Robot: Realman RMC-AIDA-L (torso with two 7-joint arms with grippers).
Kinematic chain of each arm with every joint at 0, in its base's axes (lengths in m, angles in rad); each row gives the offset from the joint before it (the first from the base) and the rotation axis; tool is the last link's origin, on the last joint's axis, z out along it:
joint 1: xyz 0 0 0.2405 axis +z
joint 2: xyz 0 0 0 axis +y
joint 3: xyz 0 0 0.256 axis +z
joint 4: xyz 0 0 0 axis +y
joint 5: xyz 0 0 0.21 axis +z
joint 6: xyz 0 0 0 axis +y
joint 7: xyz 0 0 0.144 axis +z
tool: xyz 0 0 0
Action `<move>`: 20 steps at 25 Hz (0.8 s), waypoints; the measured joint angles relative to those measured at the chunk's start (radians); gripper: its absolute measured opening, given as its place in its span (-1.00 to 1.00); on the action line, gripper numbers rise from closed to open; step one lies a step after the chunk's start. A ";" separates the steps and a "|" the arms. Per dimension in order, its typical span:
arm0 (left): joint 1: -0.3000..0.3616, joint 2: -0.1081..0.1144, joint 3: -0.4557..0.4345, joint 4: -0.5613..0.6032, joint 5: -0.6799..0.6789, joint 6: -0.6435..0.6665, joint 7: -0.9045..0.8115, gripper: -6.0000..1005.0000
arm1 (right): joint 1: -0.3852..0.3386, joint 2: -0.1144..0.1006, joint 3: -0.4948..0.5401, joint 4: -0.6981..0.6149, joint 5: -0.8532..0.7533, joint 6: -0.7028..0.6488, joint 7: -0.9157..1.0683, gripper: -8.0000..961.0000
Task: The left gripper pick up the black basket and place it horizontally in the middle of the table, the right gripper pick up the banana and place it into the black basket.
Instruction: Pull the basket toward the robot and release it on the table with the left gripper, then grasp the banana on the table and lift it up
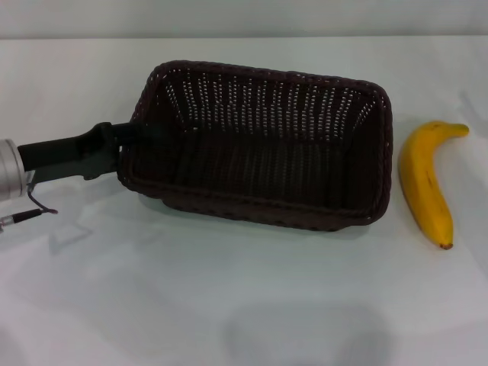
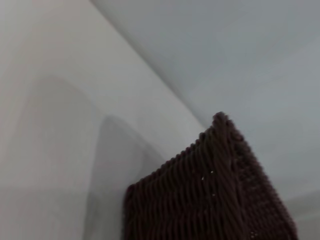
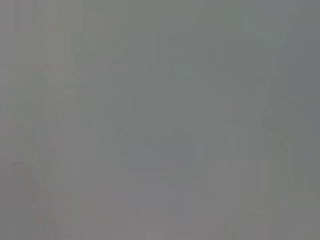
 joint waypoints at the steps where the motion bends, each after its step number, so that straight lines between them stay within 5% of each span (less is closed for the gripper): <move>1: 0.010 -0.001 0.000 0.000 -0.018 -0.009 0.011 0.21 | 0.001 0.000 0.000 0.000 0.000 -0.001 0.000 0.80; 7: 0.076 -0.002 0.000 0.006 -0.149 -0.079 0.111 0.32 | -0.001 0.000 0.001 -0.001 0.002 -0.003 0.002 0.80; 13: 0.220 0.007 -0.002 0.051 -0.316 -0.113 0.191 0.31 | -0.016 -0.009 -0.022 -0.059 -0.011 -0.010 0.127 0.80; 16: 0.285 0.007 -0.016 0.053 -0.424 -0.129 0.274 0.31 | -0.057 -0.028 -0.105 -0.190 -0.079 -0.077 0.368 0.80; 20: 0.350 -0.013 -0.083 0.043 -0.546 -0.160 0.422 0.31 | -0.119 -0.084 -0.245 -0.458 -0.292 -0.173 0.799 0.80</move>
